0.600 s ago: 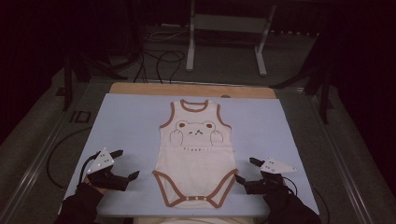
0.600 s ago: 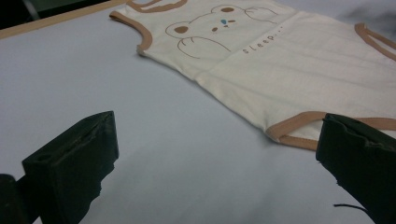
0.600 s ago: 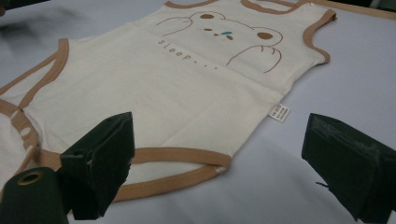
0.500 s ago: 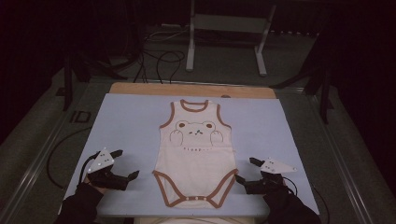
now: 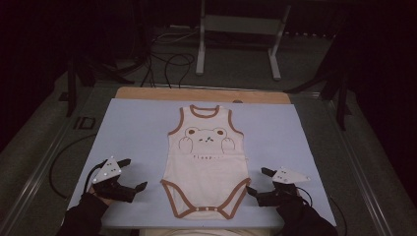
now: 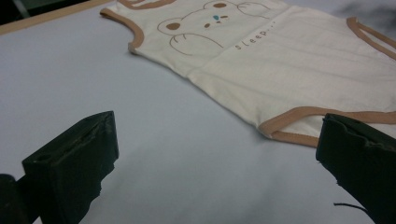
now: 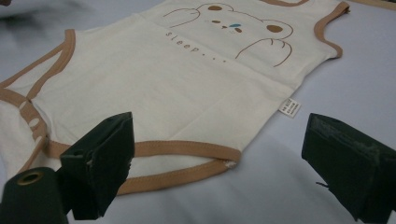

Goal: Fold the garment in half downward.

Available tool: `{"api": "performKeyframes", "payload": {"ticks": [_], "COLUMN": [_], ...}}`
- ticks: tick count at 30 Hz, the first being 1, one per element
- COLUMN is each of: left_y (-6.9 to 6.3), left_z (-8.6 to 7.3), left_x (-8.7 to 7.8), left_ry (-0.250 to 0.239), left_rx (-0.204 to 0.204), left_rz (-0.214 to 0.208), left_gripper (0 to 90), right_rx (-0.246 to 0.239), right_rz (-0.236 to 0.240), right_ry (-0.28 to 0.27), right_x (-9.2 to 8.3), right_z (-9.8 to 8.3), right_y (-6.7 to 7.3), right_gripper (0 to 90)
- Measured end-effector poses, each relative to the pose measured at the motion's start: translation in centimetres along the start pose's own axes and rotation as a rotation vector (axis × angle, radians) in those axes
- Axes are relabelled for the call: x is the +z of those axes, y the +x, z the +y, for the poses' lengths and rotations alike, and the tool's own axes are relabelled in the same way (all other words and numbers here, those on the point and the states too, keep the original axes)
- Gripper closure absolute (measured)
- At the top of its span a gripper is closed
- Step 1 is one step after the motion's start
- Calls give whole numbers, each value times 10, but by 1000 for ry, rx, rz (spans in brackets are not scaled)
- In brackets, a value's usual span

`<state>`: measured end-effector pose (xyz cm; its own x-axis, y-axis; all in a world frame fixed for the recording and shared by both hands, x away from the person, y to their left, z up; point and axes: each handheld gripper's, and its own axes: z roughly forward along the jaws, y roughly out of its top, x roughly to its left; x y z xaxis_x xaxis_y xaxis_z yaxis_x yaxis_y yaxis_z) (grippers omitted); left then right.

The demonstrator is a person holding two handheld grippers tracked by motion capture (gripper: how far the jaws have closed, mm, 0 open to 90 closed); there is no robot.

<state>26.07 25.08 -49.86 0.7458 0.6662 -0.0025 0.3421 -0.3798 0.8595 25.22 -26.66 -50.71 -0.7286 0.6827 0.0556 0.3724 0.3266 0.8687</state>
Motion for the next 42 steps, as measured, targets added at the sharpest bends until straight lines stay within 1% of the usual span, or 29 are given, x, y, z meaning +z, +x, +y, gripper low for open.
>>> {"api": "performKeyframes", "payload": {"ticks": [4,6,8,9,10,13,15,16,17,19,20,21,23,25,26,27,28,29,34,35,39,41,42], "left_y": [-1,-3,-3,-3,-4,-5,-7,-8,-9,-9,-9,-9,-8,-7,-7,-6,-5,-4,1,2,4,6,8], "left_z": [0,1,1,1,1,4,7,9,11,16,18,21,26,30,32,34,36,38,50,51,60,65,68], "left_x": [-1,-1,-2,-2,-1,0,0,0,-1,-3,-4,-5,-6,-9,-9,-10,-11,-11,-14,-13,-13,-12,-11], "left_ry": [-5,-4,-3,-3,1,6,4,8,5,-3,-8,-8,-13,-14,-13,-15,-15,-15,-24,-24,-17,-14,-15], "left_rx": [3,6,5,2,2,10,14,19,25,23,23,22,22,26,21,26,27,26,25,22,39,39,37], "left_rz": [-10,-12,-23,-29,-34,-42,-47,-50,-52,-66,-69,-70,-68,-74,-73,-71,-72,-71,-66,-66,-66,-70,-66], "left_gripper": [0,0,0,0,0,0,0,0,0,0,0,0,0,0,0,0,0,0,0,0,0,0,0], "right_rx": [-15,-6,3,2,-9,-8,-15,-12,-21,-26,-22,-28,-39,-36,-47,-51,-47,-56,-72,-72,-75,-78,-68], "right_rz": [-13,-6,18,16,11,24,21,20,19,19,22,25,21,16,8,4,4,2,-25,-34,-44,-46,-48], "right_ry": [-14,-12,-30,-35,-32,-37,-33,-34,-40,-53,-60,-64,-65,-63,-65,-63,-69,-72,-97,-102,-116,-118,-117], "right_x": [-2,-2,-3,-4,-4,-4,-5,-5,-6,-9,-10,-11,-13,-15,-16,-17,-18,-19,-25,-27,-29,-29,-29], "right_z": [3,5,8,9,10,13,15,16,18,23,26,28,35,41,46,48,52,56,75,79,90,94,96], "right_y": [3,4,6,8,9,12,13,15,15,17,17,18,18,20,19,19,19,18,12,10,4,1,-1], "right_gripper": [96,96,96,96,96,96,96,96,97,98,98,98,98,98,98,98,98,98,98,98,98,98,98]}}
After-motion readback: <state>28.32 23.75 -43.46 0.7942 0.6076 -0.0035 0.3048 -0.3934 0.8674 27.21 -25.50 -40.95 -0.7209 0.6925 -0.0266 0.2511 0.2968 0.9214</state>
